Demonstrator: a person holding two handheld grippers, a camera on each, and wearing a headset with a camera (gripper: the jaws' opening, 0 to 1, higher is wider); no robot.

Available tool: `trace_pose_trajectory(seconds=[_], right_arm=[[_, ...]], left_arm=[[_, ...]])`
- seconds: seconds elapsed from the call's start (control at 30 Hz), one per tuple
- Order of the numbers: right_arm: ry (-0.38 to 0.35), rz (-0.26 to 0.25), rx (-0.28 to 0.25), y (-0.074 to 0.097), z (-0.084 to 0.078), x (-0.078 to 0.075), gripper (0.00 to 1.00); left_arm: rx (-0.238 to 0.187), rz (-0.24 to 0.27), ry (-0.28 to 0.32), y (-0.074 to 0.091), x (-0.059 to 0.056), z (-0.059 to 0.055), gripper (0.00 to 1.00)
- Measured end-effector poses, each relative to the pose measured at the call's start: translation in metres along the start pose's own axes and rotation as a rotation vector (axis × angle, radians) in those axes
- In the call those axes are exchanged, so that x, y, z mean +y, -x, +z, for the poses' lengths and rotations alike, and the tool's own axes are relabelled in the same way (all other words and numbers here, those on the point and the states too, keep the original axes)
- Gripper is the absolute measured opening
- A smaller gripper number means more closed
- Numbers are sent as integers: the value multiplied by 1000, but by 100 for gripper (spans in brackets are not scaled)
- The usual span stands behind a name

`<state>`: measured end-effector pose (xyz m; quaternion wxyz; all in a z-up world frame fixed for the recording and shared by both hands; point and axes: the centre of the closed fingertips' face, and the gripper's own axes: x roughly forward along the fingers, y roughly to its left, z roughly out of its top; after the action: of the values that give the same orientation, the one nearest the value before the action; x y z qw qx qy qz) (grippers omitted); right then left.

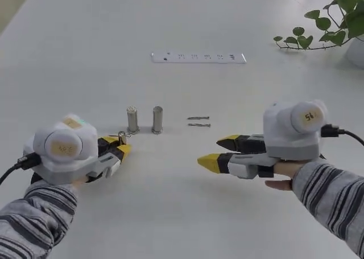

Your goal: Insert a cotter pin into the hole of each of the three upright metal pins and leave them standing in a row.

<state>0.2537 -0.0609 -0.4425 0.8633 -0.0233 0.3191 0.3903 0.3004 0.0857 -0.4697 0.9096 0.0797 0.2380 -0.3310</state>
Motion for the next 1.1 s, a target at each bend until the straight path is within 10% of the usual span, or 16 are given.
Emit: trace_pose_trajectory(seconds=[0.63,1.1], right_arm=[[1,-2,4,-3,1,4,38],[10,-1,-7,-4,7,6,38]], left_arm=[[0,-38,3,1,-5,0,6],[6,-64,5,5,-9,-2,24]])
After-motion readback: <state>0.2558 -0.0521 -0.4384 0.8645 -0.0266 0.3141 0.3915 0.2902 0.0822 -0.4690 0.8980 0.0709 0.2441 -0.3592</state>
